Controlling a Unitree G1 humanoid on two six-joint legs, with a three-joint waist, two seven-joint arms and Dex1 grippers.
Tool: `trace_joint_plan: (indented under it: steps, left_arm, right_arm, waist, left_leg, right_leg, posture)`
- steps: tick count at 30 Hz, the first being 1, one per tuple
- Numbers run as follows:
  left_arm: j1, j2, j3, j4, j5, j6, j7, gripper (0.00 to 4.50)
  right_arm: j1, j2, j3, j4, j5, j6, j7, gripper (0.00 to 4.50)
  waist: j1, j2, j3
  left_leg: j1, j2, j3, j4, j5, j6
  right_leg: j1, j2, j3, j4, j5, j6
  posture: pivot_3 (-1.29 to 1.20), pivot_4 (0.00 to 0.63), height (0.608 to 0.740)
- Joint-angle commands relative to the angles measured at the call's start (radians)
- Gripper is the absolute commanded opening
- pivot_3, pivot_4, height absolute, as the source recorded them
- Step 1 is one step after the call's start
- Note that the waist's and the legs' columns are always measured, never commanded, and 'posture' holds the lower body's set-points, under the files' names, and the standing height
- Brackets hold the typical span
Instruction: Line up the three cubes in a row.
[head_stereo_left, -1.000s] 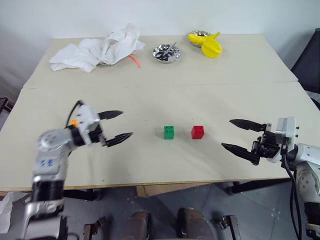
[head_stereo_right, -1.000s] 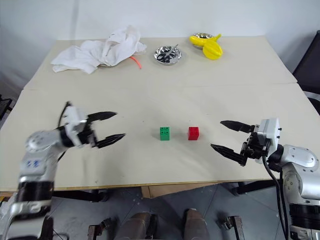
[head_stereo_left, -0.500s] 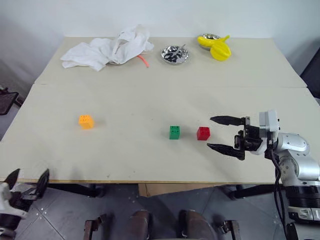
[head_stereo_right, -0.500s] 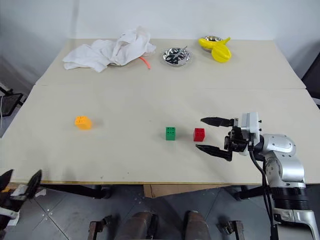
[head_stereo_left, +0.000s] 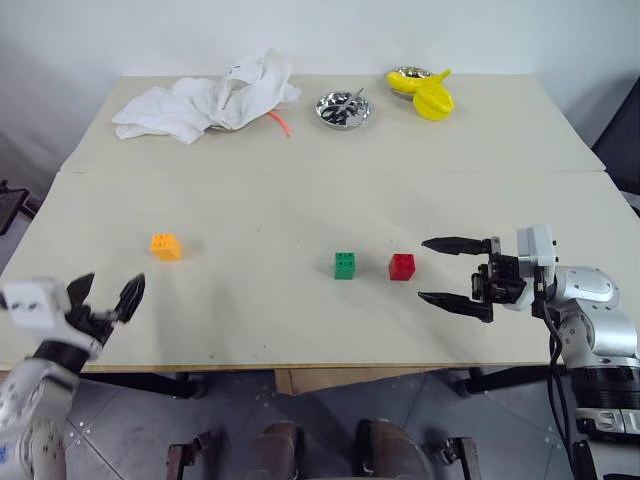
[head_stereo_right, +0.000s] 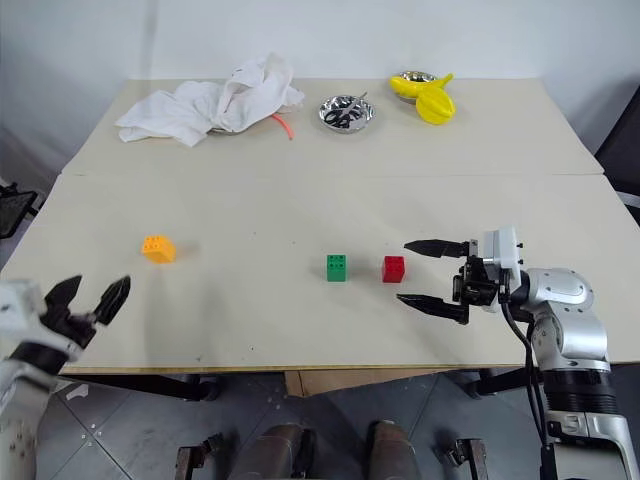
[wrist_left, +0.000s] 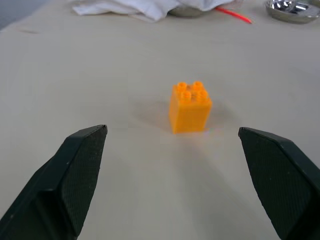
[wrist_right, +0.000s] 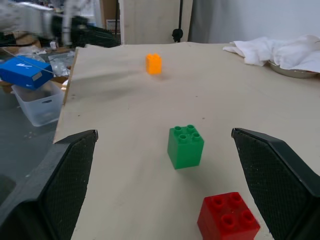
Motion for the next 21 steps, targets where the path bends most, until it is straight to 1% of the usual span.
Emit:
trace_joint_plan:
  steps: [1, 5, 8, 12, 13, 14, 16, 21]
  left_arm:
    - [-0.115, 0.045, -0.070, 0.016, 0.016, 0.153, 0.080, 4.48]
    - [-0.224, 0.038, -0.157, 0.089, 0.078, 0.203, 0.129, 4.48]
    - [-0.288, 0.015, -0.179, 0.145, 0.108, 0.211, 0.164, 4.48]
    - [-0.336, -0.013, -0.197, 0.188, 0.133, 0.194, 0.172, 4.48]
    - [-0.342, -0.018, -0.199, 0.193, 0.136, 0.191, 0.170, 4.10]
    - [-0.344, -0.023, -0.200, 0.192, 0.135, 0.188, 0.164, 3.91]
    - [-0.338, -0.027, -0.199, 0.187, 0.137, 0.188, 0.152, 3.33]
    - [-0.307, -0.021, -0.185, 0.179, 0.142, 0.180, 0.127, 1.73]
  right_arm:
    - [0.007, -0.010, -0.007, -0.030, 0.009, -0.007, 0.016, 4.50]
    - [0.021, 0.000, 0.001, -0.040, 0.003, -0.020, 0.008, 4.50]
    - [0.033, 0.005, -0.001, -0.045, 0.000, -0.028, -0.005, 4.50]
    - [0.058, 0.013, -0.008, -0.055, 0.000, -0.038, -0.021, 4.50]
    - [0.066, 0.014, -0.009, -0.058, 0.000, -0.041, -0.023, 4.50]
    - [0.080, 0.015, -0.013, -0.064, 0.002, -0.045, -0.027, 4.50]
    - [0.101, 0.014, -0.020, -0.074, 0.006, -0.051, -0.037, 4.50]
    - [0.131, 0.009, -0.036, -0.078, 0.009, -0.072, -0.055, 4.50]
  waist:
    - [0.000, 0.000, 0.000]
    - [-0.003, 0.000, 0.000]
    - [-0.004, 0.000, 0.000]
    - [-0.001, 0.000, 0.000]
    - [0.000, 0.000, 0.000]
    - [0.002, 0.000, 0.000]
    - [0.003, 0.000, 0.000]
    - [0.001, 0.000, 0.000]
  left_leg:
    - [-0.001, 0.000, 0.000, 0.000, 0.000, 0.000]
    - [-0.001, 0.000, 0.001, 0.000, 0.000, 0.000]
    - [-0.003, 0.000, 0.002, -0.001, 0.000, -0.001]
    - [-0.003, 0.000, 0.002, -0.001, 0.000, -0.001]
    - [-0.003, 0.000, 0.002, -0.001, 0.000, -0.001]
    - [-0.003, 0.000, 0.002, -0.001, 0.000, -0.001]
    - [-0.003, -0.001, 0.001, 0.000, 0.000, -0.001]
    - [-0.003, 0.000, 0.002, 0.000, 0.001, -0.001]
  right_leg:
    - [-0.001, 0.000, 0.000, 0.001, 0.000, 0.000]
    - [-0.003, 0.000, 0.001, 0.001, 0.000, 0.000]
    - [-0.006, 0.001, 0.001, 0.002, 0.000, 0.000]
    - [-0.006, 0.001, 0.000, 0.002, 0.000, 0.000]
    - [-0.006, 0.001, 0.000, 0.002, 0.000, 0.000]
    - [-0.006, 0.001, 0.000, 0.002, 0.000, 0.000]
    - [-0.005, 0.001, 0.000, 0.002, 0.000, 0.000]
    - [-0.005, 0.001, 0.000, 0.002, 0.000, 0.000]
  posture:
    - [0.00, 0.150, 0.740]
    - [0.00, 0.150, 0.740]
    - [0.00, 0.150, 0.740]
    - [0.00, 0.150, 0.740]
    - [0.00, 0.150, 0.740]
    - [0.00, 0.150, 0.740]
    - [0.00, 0.150, 0.740]
    - [0.00, 0.150, 0.740]
